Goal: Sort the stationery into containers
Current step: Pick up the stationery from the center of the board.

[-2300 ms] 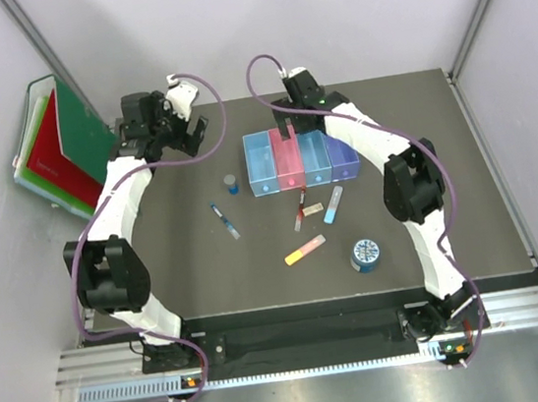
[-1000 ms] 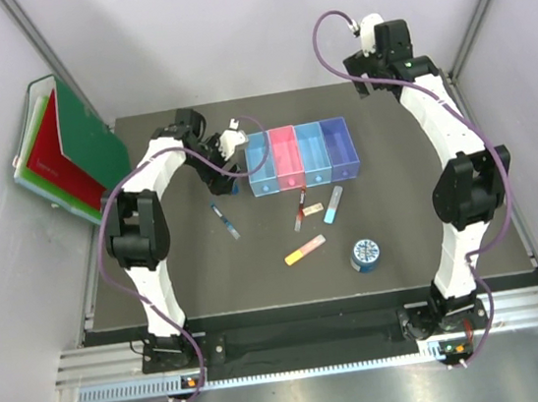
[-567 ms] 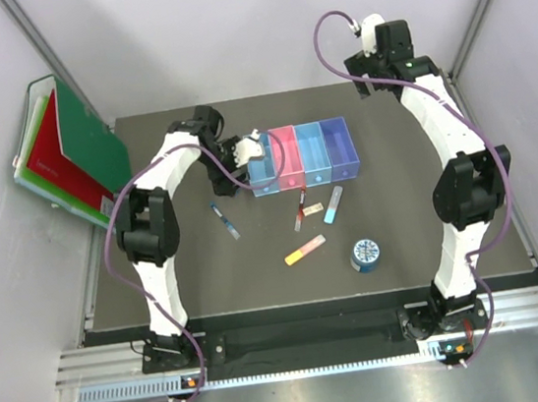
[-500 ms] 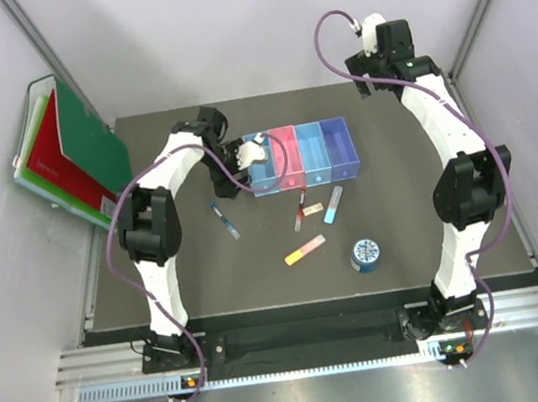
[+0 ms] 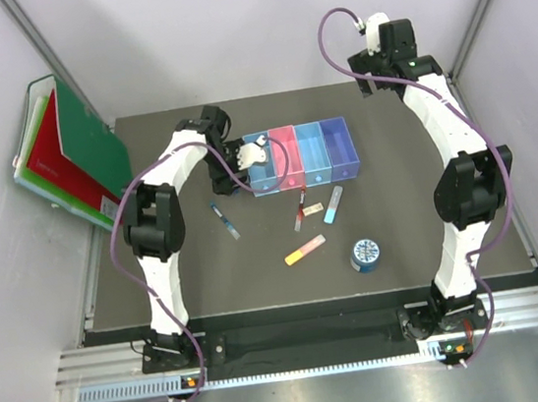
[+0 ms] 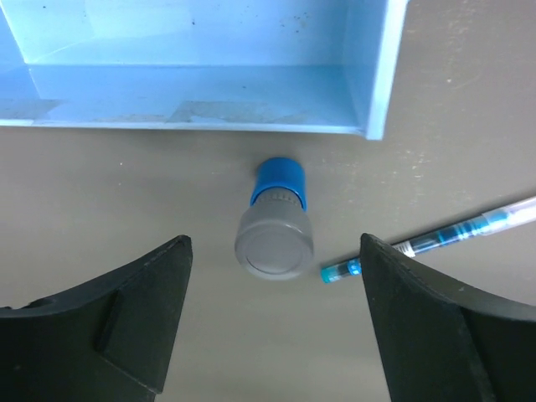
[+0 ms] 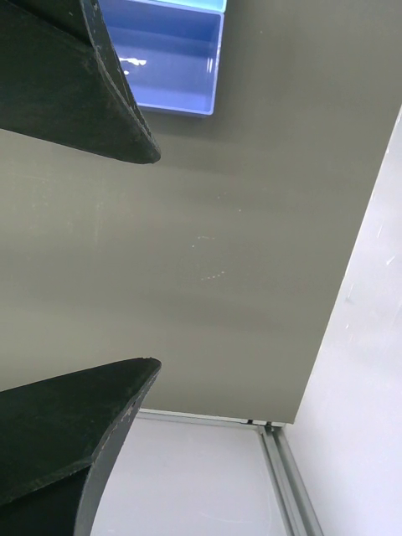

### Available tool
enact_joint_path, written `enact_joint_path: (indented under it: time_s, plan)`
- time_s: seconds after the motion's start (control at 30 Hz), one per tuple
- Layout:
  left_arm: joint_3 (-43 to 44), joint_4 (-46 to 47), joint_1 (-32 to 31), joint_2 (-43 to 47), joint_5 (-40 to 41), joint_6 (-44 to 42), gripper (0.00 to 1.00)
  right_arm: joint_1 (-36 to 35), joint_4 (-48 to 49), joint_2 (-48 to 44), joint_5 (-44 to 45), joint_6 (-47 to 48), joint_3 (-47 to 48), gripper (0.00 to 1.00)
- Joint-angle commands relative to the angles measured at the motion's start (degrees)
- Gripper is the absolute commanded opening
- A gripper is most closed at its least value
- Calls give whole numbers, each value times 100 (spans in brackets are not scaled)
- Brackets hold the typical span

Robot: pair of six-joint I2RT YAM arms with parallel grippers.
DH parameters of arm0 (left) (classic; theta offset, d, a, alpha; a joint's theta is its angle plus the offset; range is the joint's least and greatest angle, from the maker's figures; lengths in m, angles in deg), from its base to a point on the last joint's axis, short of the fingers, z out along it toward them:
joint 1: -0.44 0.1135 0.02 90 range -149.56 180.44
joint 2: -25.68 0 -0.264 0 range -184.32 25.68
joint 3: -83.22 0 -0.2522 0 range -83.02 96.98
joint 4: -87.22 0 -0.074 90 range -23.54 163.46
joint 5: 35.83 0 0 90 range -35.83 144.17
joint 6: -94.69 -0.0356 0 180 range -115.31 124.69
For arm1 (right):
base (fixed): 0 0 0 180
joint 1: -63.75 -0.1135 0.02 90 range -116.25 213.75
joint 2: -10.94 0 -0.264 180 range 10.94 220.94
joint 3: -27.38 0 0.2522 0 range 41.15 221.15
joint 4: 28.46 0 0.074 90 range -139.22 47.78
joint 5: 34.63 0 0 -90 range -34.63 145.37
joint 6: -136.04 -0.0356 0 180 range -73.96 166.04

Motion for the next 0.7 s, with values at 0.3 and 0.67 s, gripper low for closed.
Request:
enact_joint_path:
  time_s: [0.3, 0.67]
  plan:
    - [408, -10, 14, -188, -233, -68, 74, 41, 190, -322, -53, -113, 208, 100]
    - [469, -124, 14, -241, -198, -156, 58, 41, 181, -199, -70, -149, 313, 99]
